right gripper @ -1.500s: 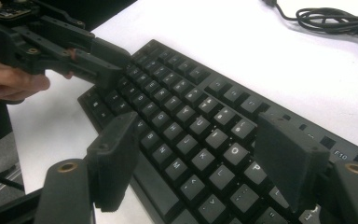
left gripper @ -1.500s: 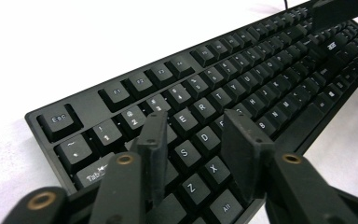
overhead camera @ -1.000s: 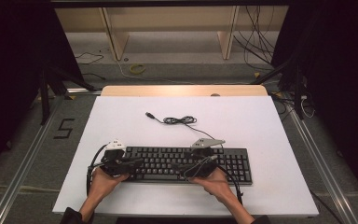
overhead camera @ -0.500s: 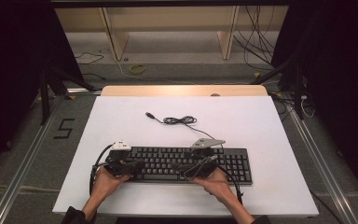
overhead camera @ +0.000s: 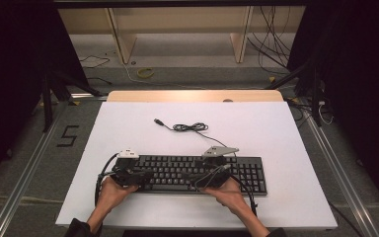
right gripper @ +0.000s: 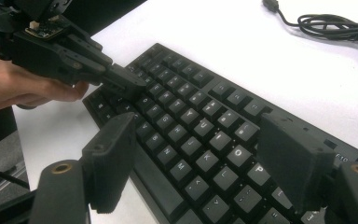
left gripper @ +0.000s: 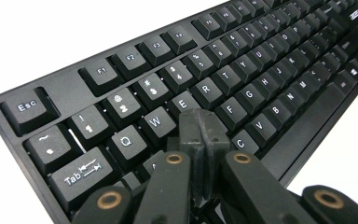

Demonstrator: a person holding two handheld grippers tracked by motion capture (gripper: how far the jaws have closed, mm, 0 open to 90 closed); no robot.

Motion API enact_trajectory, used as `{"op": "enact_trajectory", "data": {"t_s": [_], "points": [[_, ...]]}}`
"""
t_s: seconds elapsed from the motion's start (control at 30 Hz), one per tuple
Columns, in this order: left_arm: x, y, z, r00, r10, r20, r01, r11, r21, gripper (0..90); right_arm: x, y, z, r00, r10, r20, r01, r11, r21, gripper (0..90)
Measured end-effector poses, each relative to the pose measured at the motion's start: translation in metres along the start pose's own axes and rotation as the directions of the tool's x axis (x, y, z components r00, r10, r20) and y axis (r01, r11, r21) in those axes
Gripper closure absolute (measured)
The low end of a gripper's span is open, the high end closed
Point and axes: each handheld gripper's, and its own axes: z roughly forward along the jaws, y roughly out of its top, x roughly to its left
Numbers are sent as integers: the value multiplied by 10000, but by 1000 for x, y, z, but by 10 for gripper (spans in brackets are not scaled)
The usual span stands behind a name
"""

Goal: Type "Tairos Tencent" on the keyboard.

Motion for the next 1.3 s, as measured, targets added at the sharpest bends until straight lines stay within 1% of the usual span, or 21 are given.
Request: {"op": "enact_trajectory", "data": {"t_s": [0.1, 0.17, 0.2, 0.33, 0.47, 0.6, 0.67, 0.7, 0.77, 0.83, 0.93, 1.13, 1.3], "points": [[-1, 0, -1, 10000, -33, -39, 33, 10000, -48, 891, 0, 0, 0, 10000, -20, 13, 20, 10000, 7, 293], [-2, 1, -2, 10000, 14, -89, -15, 10000, -75, 888, 0, 0, 0, 10000, 4, 10, -4, 10000, 0, 293], [-2, 1, -3, 10000, -21, -27, 21, 9999, -166, 861, -1, 0, 0, 10000, -3, 9, 4, 10000, -4, 293], [-3, 1, -6, 10000, -32, -41, 31, 9996, -281, 819, -1, 0, 0, 10000, 26, 19, -26, 10000, -30, 293], [-3, 1, -10, 9999, -136, 35, 138, 9988, -467, 763, -1, 0, 0, 10000, 8, 25, -8, 10000, -39, 293], [-3, 2, -13, 9997, -208, 142, 217, 9977, -644, 686, -1, 0, 0, 10000, -1, 20, 1, 10000, -6, 293], [-3, 2, -14, 9991, -349, 221, 364, 9969, -703, 635, -1, 0, 0, 10000, 3, 21, -3, 10000, -5, 293], [-3, 2, -15, 9991, -355, 236, 371, 9966, -741, 602, -1, 0, 0, 10000, 3, 14, -3, 10000, -11, 294], [-3, 2, -17, 9987, -363, 356, 391, 9960, -798, 591, 0, 0, 0, 10000, -7, 14, 7, 10000, -10, 294], [-4, 2, -19, 9987, -356, 370, 389, 9949, -929, 550, 0, 0, 0, 10000, -19, -18, 19, 10000, -18, 295], [-4, 2, -22, 9978, -464, 467, 515, 9919, -1159, 481, 1, 0, 1, 10000, -51, -35, 51, 10000, -11, 297], [-4, 2, -25, 9966, -679, 471, 741, 9865, -1459, 355, 3, 0, 2, 9999, -101, -111, 101, 9999, 9, 304], [-3, 2, -26, 9969, -653, 448, 712, 9865, -1476, 296, 6, 1, 3, 9996, -127, -237, 127, 9999, -3, 327]]}}
